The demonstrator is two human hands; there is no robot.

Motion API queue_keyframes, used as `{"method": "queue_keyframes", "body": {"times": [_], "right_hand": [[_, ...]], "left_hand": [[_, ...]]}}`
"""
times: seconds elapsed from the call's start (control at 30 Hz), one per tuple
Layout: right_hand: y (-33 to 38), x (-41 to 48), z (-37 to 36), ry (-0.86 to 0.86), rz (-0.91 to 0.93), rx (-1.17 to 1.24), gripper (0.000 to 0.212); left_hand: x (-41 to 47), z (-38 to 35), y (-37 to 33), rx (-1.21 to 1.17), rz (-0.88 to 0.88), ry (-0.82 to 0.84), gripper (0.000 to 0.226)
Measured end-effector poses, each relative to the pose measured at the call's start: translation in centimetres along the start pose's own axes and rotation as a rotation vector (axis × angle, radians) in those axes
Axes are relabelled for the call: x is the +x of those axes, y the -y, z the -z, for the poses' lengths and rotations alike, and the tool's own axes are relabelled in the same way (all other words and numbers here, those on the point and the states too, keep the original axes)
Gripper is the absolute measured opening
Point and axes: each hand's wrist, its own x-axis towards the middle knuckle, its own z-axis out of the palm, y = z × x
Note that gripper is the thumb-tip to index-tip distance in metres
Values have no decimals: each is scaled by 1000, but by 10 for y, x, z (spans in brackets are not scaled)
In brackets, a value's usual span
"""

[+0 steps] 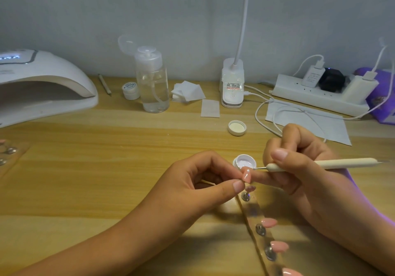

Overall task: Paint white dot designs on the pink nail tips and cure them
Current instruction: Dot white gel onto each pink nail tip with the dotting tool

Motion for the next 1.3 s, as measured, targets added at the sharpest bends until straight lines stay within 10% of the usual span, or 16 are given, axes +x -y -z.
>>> {"method": "queue_keyframes", "body": {"times": [1.3], "right_hand": [[-3,0,1,70,17,-66,16]], "left_hand": [[0,-2,-3,17,28,-25,8]]}}
